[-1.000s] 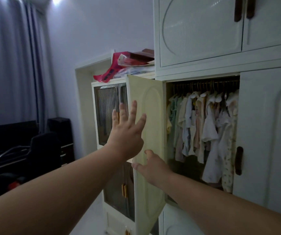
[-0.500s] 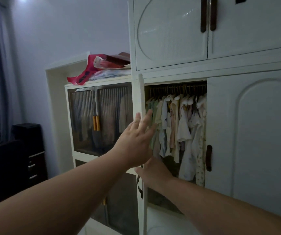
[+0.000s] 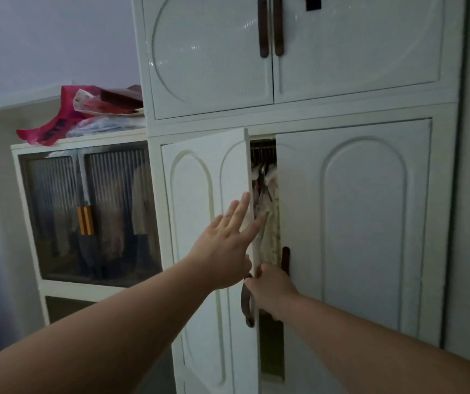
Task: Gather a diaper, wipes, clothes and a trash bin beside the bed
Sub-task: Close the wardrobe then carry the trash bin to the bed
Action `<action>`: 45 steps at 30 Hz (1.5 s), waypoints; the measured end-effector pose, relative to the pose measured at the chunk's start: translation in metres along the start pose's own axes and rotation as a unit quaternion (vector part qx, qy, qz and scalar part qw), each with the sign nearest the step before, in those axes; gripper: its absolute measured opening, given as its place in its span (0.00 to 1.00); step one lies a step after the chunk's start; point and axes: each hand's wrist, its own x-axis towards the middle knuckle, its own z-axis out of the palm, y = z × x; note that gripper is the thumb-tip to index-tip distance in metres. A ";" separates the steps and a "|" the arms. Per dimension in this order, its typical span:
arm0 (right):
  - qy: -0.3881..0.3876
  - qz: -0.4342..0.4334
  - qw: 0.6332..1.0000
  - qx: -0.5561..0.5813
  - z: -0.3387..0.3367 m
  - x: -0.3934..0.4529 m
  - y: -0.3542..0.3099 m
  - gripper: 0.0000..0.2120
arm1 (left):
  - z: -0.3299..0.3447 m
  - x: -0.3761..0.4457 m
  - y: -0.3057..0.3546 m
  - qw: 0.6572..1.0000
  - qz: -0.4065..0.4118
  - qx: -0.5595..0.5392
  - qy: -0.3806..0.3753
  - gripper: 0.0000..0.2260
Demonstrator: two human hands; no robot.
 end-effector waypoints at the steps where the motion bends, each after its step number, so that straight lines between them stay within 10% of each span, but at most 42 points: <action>1: -0.006 0.012 1.000 0.013 -0.004 0.003 0.002 0.13 | 0.005 0.004 0.001 1.000 0.003 0.007 -0.011 0.46; 10: 0.000 0.016 0.999 0.036 -0.023 0.049 0.037 0.05 | 0.049 0.054 0.005 0.998 -0.008 0.003 -0.068 0.42; 20: -0.064 -0.013 0.998 0.023 -0.029 0.090 0.060 0.26 | 0.092 0.084 0.005 0.993 -0.022 0.001 -0.116 0.40; 45: -0.066 -0.043 0.997 0.013 0.005 0.087 0.029 0.32 | 0.069 0.001 -0.051 0.970 -0.154 -0.059 -0.180 0.37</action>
